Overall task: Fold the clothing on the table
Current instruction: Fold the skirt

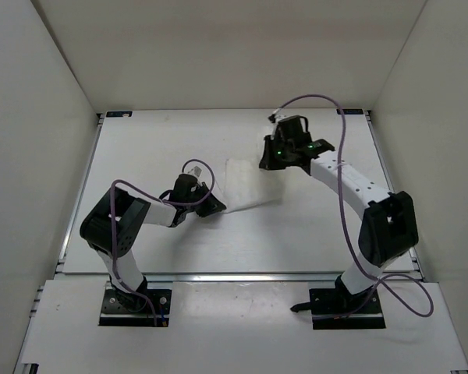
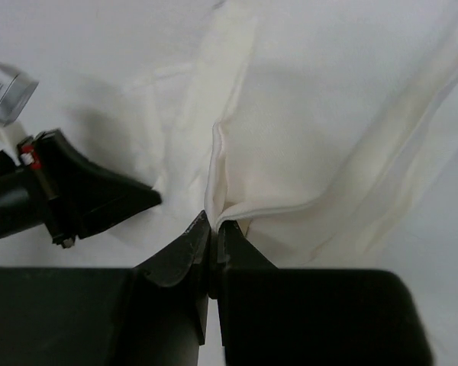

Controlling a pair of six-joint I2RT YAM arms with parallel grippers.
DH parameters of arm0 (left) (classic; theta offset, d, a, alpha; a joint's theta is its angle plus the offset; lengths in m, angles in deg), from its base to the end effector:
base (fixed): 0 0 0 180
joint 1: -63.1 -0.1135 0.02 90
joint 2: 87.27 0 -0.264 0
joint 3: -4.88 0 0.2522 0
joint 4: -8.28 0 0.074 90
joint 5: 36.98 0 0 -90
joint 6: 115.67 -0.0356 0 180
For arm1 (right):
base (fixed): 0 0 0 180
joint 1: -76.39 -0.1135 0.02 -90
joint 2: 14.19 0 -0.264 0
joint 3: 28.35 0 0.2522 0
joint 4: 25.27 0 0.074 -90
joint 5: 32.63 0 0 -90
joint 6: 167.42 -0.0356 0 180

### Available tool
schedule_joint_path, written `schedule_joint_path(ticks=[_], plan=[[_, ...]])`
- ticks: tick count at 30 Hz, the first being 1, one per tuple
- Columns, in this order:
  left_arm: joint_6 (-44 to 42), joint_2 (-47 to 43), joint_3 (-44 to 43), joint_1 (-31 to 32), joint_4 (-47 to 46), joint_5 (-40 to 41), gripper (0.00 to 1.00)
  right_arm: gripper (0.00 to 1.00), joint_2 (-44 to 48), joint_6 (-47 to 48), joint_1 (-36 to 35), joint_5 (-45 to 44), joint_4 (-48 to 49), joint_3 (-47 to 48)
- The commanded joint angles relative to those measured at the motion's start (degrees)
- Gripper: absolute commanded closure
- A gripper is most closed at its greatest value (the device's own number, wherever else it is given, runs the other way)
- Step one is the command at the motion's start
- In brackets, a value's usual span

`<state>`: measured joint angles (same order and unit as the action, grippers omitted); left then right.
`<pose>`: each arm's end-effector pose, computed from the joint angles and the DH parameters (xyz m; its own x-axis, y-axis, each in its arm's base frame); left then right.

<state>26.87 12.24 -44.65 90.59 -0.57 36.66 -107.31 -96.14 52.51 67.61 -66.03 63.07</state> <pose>0.2679 -0.1507 0.1096 -0.8559 -0.4132 -0.3110 -0.0793 0.6991 -0.7106 0.3329 0.1543 0.2960 -0.7510 0.0129 -0.6602 -0.2928 0.8897 0.3504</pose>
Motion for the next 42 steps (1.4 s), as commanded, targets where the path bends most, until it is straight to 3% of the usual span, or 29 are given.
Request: schedule_joint_path(ticks=[1, 13, 16, 19, 22, 28, 30, 35, 37, 39, 41, 42], plan=[[-1.20, 1.66, -0.62, 0.20, -0.15, 1.15, 1.00, 1.00, -4.33, 1.32, -6.16, 0.57, 2.47, 3.27], [-0.24, -0.10, 3.16, -1.99, -2.35, 0.02, 0.99, 1.00, -21.12, -2.72, -17.08, 8.21, 6.00, 9.16], [0.02, -0.45, 4.47, -2.70, -2.69, -0.50, 0.84, 0.98, -21.93, -2.82, -16.82, 10.66, 5.91, 10.13], [1.87, -1.68, 6.50, -3.93, -5.51, -3.23, 0.62, 0.68, -21.67, -1.06, -15.85, 14.80, 2.58, 13.02], [3.10, -4.40, 7.38, -5.07, -5.08, -5.08, 0.54, 0.52, -16.33, 0.69, -16.37, 14.20, 2.48, 12.78], [6.09, -14.41, 10.80, -7.27, -2.88, -6.84, 0.47, 0.43, -0.25, -2.19, -11.99, 15.16, 9.76, 0.67], [7.75, -17.22, 12.38, -8.23, -3.58, -8.06, 0.46, 0.47, 4.42, -3.69, -9.28, 17.25, 13.98, -4.77], [9.87, -25.31, 16.69, -9.82, -6.84, -11.32, 0.44, 0.92, 5.32, -7.03, -3.81, 24.91, 19.87, -11.21], [4.37, -32.05, 15.47, -11.39, -2.56, -14.90, 0.50, 0.95, 7.94, -8.52, -2.93, 24.05, 22.42, -14.28], [-1.28, -35.51, 10.40, -12.54, 10.84, -14.93, 0.35, 0.95, 8.92, -7.74, -2.58, 22.72, 22.62, -16.05], [-10.04, -36.92, 6.09, -13.68, 21.87, -13.62, 0.02, 0.96, 8.58, -6.94, -1.44, 21.67, 21.39, -16.23], [-13.47, -37.19, 3.80, -14.30, 27.48, -13.35, 0.01, 0.96, 8.40, -6.60, -0.48, 21.75, 20.86, -16.49]])
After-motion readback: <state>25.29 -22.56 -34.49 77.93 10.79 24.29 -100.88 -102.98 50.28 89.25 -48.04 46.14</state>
